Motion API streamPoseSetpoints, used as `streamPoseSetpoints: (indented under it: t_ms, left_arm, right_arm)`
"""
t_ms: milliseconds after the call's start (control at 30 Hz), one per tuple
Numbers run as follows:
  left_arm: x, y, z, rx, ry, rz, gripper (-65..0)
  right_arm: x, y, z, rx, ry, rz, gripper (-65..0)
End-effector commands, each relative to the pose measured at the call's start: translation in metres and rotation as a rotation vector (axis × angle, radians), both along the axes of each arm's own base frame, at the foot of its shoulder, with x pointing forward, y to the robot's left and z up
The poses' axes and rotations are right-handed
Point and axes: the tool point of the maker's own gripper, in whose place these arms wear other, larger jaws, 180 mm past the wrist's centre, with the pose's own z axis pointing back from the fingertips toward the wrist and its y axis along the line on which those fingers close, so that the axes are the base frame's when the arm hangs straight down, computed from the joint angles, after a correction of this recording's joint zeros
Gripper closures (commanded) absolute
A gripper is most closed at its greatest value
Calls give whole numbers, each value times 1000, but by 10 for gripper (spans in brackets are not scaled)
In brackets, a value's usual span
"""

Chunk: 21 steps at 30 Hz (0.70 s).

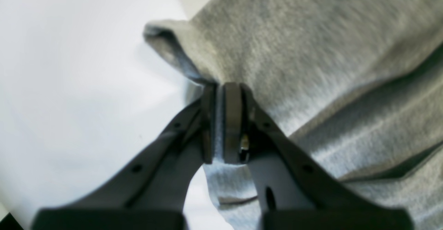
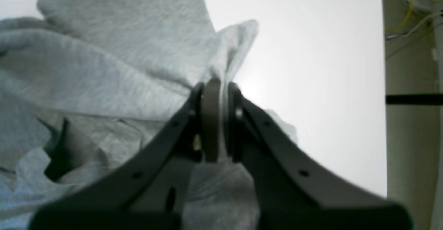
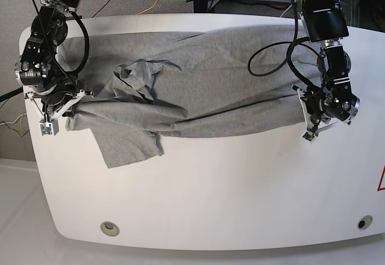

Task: Fold the T-shirt properly
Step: 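Lift and pull both pinched edges toward the arms, folding the shirt over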

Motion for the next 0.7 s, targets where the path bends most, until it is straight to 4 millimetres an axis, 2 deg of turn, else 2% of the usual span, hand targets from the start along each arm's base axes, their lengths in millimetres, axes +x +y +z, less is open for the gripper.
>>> streamPoseSetpoints:
  t_ms: [0,333,500,667]
  left_arm:
    - [7,5,11,18,-36,-2,-29]
    - [-6,5,0,17,-2,-4,-29]
    - [-10,13,0,34,7,-2,-29]
    - [-15,13,-4,36,19,-2,-29]
  right_arm:
    - [6,-5,14,-15,-40,-5,-42]
    - [-10,-16,3,-23,35,-45,-40]
    - [-17,-21,-2,-16,78,-82,-40]
    - [-25,-23,-7,-14,130,-99,-40]
